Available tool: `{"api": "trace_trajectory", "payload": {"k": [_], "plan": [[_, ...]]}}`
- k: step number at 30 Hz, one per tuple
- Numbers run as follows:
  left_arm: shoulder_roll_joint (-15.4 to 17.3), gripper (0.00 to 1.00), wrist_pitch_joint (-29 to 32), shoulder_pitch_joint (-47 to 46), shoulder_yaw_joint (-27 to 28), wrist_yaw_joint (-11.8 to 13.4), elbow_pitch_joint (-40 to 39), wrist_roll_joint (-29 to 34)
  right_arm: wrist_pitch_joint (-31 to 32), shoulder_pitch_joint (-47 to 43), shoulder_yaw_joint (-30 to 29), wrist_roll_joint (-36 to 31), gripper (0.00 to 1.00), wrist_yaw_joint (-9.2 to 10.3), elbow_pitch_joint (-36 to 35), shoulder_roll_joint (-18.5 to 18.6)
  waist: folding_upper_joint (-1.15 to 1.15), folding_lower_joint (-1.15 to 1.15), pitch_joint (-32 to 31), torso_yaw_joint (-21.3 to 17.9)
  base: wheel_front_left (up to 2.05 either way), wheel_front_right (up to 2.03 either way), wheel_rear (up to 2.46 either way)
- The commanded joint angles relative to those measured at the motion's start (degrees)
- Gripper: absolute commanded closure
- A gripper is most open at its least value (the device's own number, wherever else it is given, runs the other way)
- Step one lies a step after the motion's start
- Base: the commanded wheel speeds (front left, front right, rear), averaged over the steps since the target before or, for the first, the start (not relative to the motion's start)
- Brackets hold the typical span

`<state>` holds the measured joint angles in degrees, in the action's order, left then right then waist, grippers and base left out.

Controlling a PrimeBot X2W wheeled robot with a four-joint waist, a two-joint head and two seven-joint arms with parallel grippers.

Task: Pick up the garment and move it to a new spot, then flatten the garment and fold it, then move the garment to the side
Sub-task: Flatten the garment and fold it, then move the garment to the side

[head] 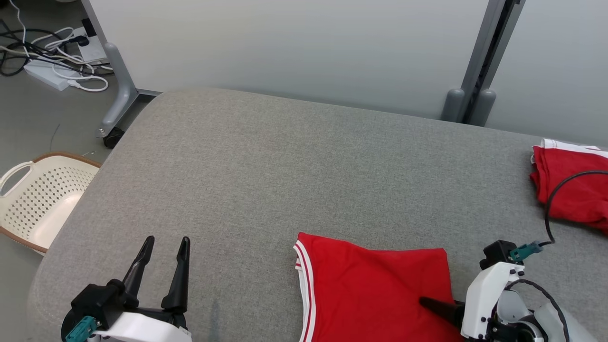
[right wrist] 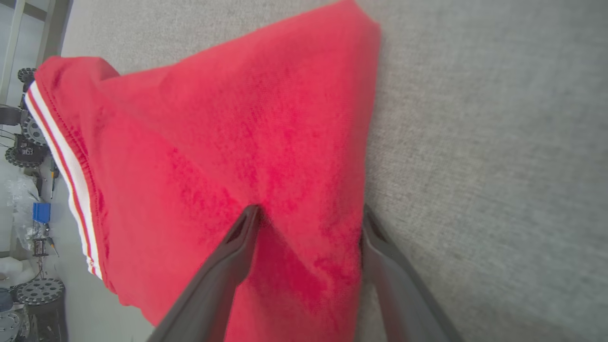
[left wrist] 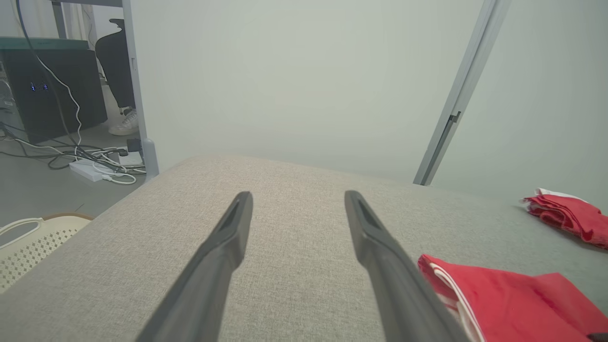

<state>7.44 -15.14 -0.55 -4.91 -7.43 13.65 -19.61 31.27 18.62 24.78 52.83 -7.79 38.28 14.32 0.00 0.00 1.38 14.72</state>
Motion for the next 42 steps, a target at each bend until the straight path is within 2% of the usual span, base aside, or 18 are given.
{"api": "trace_trajectory", "payload": {"k": [1,3,4,5,6,7,15,23,29,42], "plan": [[0.1,0.0,0.0,-0.8,0.1,-0.1,0.0,-0.2,1.4,-1.1,0.4,-0.4,0.0,0.53,2.1,-0.5,0.0,0.0,0.1,0.3,0.0,0.0,0.0],[0.3,0.0,0.0,-0.8,0.1,-0.1,0.2,-0.3,2.7,-1.3,-0.2,0.7,0.0,0.5,1.7,-2.0,0.0,0.0,0.1,0.6,0.0,0.0,0.0],[0.3,0.0,0.0,-0.8,0.1,-0.1,0.3,-0.3,3.0,-1.5,-0.2,1.2,0.09,0.42,0.7,-2.3,0.0,0.0,0.2,0.7,0.0,0.0,0.0],[0.3,0.0,0.0,-0.8,0.1,-0.1,0.3,-0.4,2.7,-1.8,-0.6,1.6,0.56,0.35,-0.3,-2.4,0.0,0.0,0.2,0.9,0.0,0.0,0.0],[0.3,0.0,0.0,-0.9,0.1,-0.1,0.4,-0.4,2.3,-1.9,-0.8,1.8,0.94,0.31,-1.2,-2.3,0.0,0.0,0.2,0.9,0.0,0.0,0.0],[0.3,0.0,0.0,-0.8,0.1,-0.1,0.4,-0.4,2.1,-1.9,-1.0,2.0,1.0,0.3,-2.0,-2.1,0.0,0.0,0.2,1.0,0.0,0.0,0.0],[0.3,0.0,0.0,-0.9,0.1,-0.1,0.4,-0.4,-2.0,-0.1,-1.6,0.6,1.0,0.28,-8.3,0.2,0.0,0.0,0.0,-0.2,0.0,0.0,0.0],[0.6,0.0,0.0,-1.5,-0.9,-0.1,-0.4,-0.6,-7.7,6.8,1.2,-4.7,1.0,0.28,-12.9,5.5,0.0,0.0,0.8,-3.8,0.0,0.0,0.0],[1.1,0.0,0.0,-3.0,-1.8,-0.1,-0.8,-1.1,-8.7,13.5,3.2,-6.0,1.0,0.28,-12.9,8.4,0.0,0.0,3.1,-6.4,0.0,0.0,0.0],[3.8,0.0,0.0,-7.5,-3.5,-0.1,-1.6,-2.3,-9.9,29.3,5.5,-8.2,1.0,0.28,-10.3,14.8,0.0,0.0,12.8,-11.9,0.0,0.0,0.0]]}}
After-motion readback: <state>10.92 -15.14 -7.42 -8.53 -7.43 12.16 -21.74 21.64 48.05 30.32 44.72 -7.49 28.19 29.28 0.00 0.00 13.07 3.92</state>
